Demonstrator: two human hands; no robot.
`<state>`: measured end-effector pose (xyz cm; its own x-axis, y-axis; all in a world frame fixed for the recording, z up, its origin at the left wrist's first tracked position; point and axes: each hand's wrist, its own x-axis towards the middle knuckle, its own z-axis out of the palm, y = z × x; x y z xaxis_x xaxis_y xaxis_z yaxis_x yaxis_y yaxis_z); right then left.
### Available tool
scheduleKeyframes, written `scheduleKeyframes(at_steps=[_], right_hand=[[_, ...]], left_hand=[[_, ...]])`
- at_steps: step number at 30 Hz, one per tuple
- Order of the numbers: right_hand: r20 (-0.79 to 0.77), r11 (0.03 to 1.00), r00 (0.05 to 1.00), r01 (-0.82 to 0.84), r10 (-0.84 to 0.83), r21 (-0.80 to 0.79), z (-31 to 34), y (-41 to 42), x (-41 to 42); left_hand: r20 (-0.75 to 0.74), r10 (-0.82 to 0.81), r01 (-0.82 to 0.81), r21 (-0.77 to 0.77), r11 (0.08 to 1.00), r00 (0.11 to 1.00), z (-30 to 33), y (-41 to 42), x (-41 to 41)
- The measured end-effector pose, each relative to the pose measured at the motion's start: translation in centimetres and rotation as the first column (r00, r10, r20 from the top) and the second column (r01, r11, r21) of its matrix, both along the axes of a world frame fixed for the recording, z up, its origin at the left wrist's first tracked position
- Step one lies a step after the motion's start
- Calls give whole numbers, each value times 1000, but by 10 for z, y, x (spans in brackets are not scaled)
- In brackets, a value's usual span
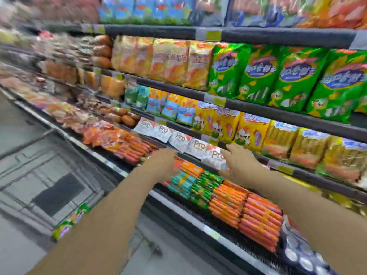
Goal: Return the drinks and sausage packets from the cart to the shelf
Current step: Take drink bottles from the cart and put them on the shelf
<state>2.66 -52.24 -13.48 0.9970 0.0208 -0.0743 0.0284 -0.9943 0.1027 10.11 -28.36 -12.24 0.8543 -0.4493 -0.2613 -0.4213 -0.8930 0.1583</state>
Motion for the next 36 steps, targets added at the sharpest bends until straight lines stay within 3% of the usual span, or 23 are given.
scheduleKeyframes(at_steps=[9, 16, 25, 36], right_hand=[[-53, 961, 960, -276, 275, -3, -47, 220, 117], [-143, 844, 833, -535, 534, 35, -115, 360, 174], [-282, 668, 634, -743, 720, 35, -231, 473, 249], [-516, 676, 569, -737, 641, 27, -426, 520, 342]], left_hand=[[-61, 332, -332, 19, 943, 941, -47, 238, 54], [-172, 532, -531, 56, 845, 829, -115, 365, 49], [-298, 628, -624, 122, 772, 719, -233, 418, 82], [-495, 655, -685, 153, 712, 570, -416, 428, 165]])
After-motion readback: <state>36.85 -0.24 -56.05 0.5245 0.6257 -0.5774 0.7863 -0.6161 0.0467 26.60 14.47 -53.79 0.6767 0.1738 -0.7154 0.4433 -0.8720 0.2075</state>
